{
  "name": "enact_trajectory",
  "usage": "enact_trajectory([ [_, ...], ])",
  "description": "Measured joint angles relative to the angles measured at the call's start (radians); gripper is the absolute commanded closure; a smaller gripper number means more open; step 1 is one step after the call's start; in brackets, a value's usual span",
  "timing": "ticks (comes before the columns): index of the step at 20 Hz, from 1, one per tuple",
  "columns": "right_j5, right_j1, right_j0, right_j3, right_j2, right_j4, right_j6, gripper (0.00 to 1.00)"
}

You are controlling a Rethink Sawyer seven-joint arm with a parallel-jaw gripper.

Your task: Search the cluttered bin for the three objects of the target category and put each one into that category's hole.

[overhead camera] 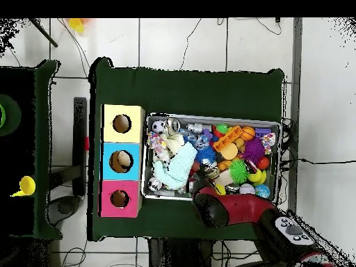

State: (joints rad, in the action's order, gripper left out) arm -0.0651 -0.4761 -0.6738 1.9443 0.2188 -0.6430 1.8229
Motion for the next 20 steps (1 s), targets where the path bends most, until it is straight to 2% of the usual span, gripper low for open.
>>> enact_trajectory([
  [6, -0.15, 0.017, 0.032, 0.018, -0.071, 0.001, 0.0, 0.0],
  [15, -0.194, 0.056, 0.02, 0.008, -0.068, 0.001, 0.0, 0.0],
  [20, -0.268, 0.082, 0.01, 0.007, -0.077, 0.003, 0.0, 0.0],
])
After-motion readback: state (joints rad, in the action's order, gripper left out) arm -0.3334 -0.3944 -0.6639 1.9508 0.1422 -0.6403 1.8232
